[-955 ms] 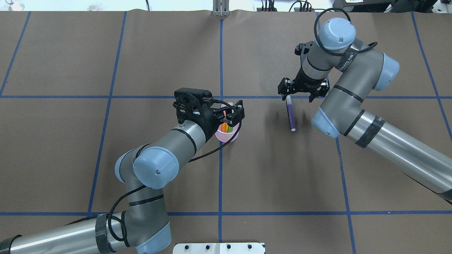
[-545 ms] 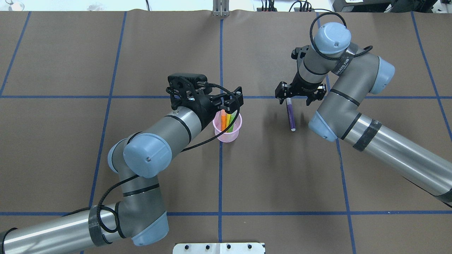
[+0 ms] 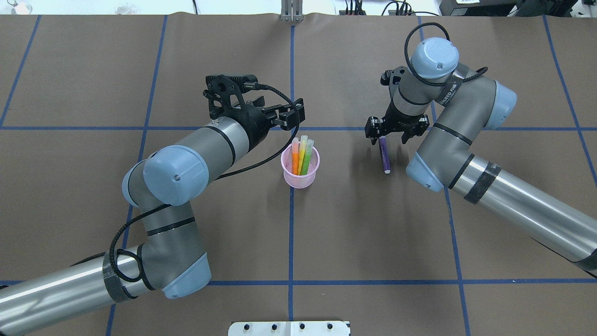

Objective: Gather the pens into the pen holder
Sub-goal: 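Release the orange marker into the cup while the right lowers onto purple, then close the right gripper on the purple marker while the left withdraws, then lift the purple marker with the right gripper and carry it toward the cup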

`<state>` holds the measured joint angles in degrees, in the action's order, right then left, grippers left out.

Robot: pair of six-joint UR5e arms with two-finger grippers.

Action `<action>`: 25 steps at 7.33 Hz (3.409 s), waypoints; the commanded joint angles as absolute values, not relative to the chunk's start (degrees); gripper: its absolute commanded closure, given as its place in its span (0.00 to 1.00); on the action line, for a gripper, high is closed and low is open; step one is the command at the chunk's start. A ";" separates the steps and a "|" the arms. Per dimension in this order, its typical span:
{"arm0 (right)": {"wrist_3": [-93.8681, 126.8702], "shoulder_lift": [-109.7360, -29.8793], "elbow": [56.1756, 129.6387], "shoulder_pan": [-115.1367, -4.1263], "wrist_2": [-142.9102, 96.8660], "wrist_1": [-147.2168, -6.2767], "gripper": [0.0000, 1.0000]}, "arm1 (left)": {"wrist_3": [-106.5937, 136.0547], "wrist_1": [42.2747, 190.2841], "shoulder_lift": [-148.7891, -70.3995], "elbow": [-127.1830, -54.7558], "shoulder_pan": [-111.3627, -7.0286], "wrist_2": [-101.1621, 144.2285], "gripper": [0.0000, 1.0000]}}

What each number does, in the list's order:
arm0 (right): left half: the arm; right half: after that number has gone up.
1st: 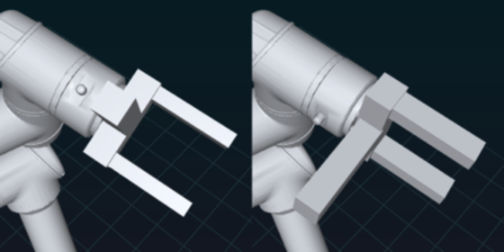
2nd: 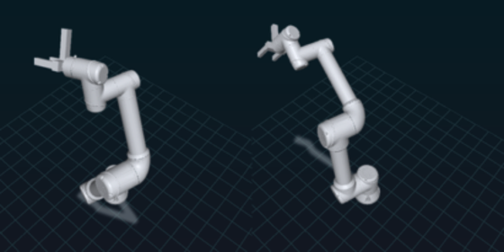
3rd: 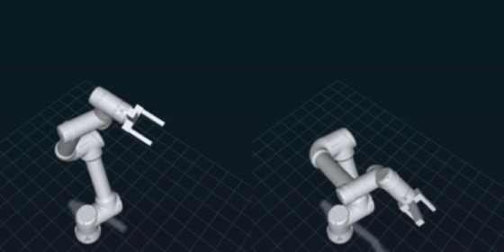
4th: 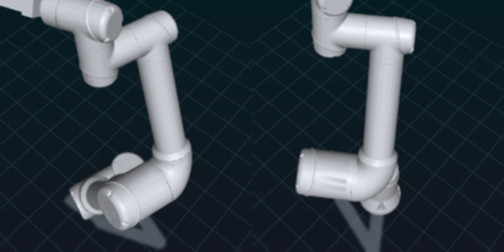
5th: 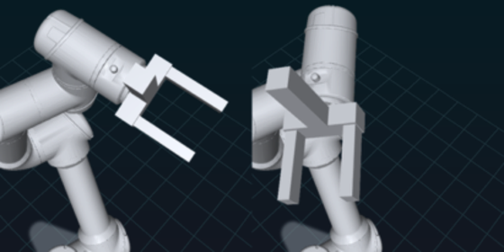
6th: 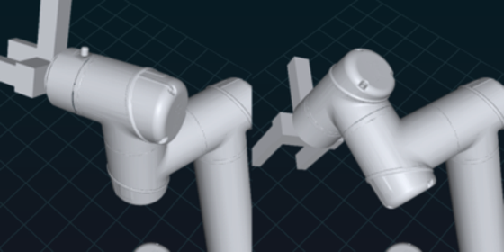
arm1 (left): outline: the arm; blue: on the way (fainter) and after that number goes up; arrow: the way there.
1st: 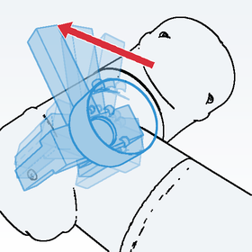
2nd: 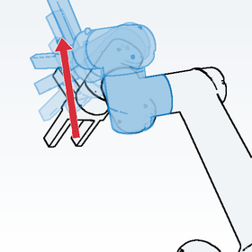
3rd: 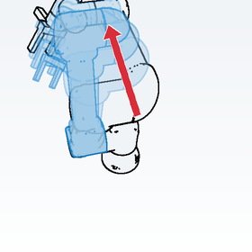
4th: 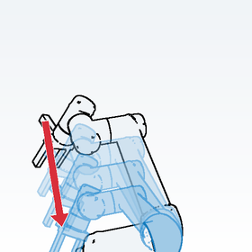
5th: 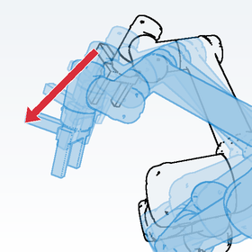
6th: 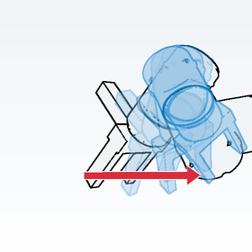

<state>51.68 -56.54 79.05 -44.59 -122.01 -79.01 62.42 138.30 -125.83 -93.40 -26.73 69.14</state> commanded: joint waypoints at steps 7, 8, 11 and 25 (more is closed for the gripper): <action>50.89 -55.99 77.96 -44.03 -121.82 -79.10 0.42 | 62.40 138.25 -124.80 -93.34 -28.04 70.75 0.00; 50.89 -55.99 77.78 -43.95 -121.12 -79.01 0.43 | 62.40 138.25 -124.80 -93.34 -28.04 70.75 0.00; 50.89 -55.81 77.61 -43.86 -120.94 -79.01 0.45 | 62.40 138.25 -124.80 -93.34 -28.04 70.75 0.00; 50.63 -54.14 77.69 -44.90 -121.37 -79.10 1.00 | 62.49 138.25 -124.37 -93.34 -28.21 70.75 0.02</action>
<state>50.63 -54.20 77.36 -44.23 -121.00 -79.09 62.48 138.25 -124.37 -93.34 -28.21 70.82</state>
